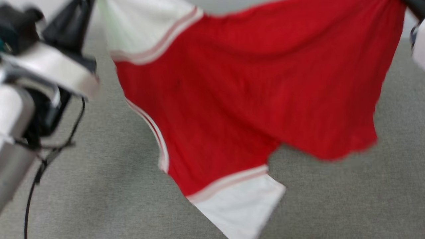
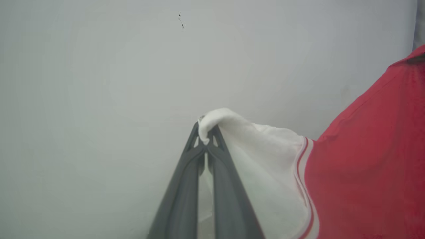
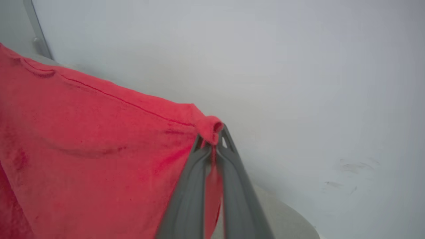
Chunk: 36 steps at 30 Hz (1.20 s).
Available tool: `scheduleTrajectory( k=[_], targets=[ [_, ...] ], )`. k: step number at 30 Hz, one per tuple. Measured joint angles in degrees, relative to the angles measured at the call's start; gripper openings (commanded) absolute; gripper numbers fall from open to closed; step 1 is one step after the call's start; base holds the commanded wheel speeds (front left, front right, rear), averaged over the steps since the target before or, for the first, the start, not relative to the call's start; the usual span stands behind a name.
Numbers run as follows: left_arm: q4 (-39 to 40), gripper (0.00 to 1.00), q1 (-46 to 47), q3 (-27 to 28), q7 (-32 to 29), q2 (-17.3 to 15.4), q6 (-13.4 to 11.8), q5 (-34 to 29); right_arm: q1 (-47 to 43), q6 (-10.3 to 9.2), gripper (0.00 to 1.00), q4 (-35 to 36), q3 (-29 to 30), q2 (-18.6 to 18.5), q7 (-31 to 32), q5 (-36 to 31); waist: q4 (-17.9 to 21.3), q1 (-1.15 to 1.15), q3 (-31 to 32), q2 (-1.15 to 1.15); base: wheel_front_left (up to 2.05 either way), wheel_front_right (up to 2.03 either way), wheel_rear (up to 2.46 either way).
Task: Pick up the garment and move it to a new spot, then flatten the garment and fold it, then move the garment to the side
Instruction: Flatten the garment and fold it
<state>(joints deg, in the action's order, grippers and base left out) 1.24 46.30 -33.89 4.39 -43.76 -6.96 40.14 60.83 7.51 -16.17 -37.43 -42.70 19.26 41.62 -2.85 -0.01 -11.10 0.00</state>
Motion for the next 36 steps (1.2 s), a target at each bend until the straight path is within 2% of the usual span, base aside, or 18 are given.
scheduleTrajectory(
  k=[1, 7, 14, 19, 24, 29, 36],
  targets=[
    [-1.26, 0.0, 5.55, 0.55, -1.01, 0.93, 1.04, -0.55, 2.82, 0.0, 0.0, -0.85, 2.14, 1.19, -0.59, -1.96, 0.44, 0.0, -1.28, 0.0, 0.0, 0.0, 0.0],
    [-6.77, 0.0, 21.81, 0.83, -2.71, 4.38, 4.47, -3.39, 13.04, 0.0, 0.0, -4.38, 7.05, 4.86, -1.07, -8.26, 1.43, 0.01, -5.77, 0.0, 0.0, 0.0, 0.0],
    [-15.82, 0.0, 38.61, 0.99, -2.16, 8.88, 8.43, -5.79, 24.23, 0.0, 0.0, -8.69, 9.03, 7.5, -1.68, -14.29, 1.58, 0.01, -10.67, 0.0, 0.0, 0.0, 0.0],
    [-22.57, 0.0, 46.91, 0.75, -0.88, 10.23, 10.74, -7.38, 29.37, 0.0, 0.0, -11.43, 9.07, 8.46, -2.71, -15.67, 1.16, 0.01, -13.13, 0.0, 0.0, 0.0, 0.0],
    [-27.58, 0.0, 49.41, -0.6, 0.88, 11.04, 12.47, -7.72, 30.75, 0.0, 0.0, -13.84, 6.88, 8.91, -4.1, -16.15, 0.98, 0.01, -15.06, 0.0, 0.0, 0.0, 0.0],
    [-31.07, 0.0, 48.46, -1.54, 3.07, 11.67, 13.05, -7.28, 29.31, 0.0, 0.0, -15.55, 4.45, 9.69, -5.89, -15.69, 0.9, 0.02, -15.84, 0.0, 0.0, 0.0, 0.0],
    [-34.04, 0.0, 38.8, -3.76, 7.03, 10.72, 13.61, -5.91, 20.98, 0.0, 0.0, -17.56, -2.13, 10.2, -9.69, -12.57, 1.07, 0.02, -14.46, 0.0, 0.0, 0.0, 0.0]
  ],
)
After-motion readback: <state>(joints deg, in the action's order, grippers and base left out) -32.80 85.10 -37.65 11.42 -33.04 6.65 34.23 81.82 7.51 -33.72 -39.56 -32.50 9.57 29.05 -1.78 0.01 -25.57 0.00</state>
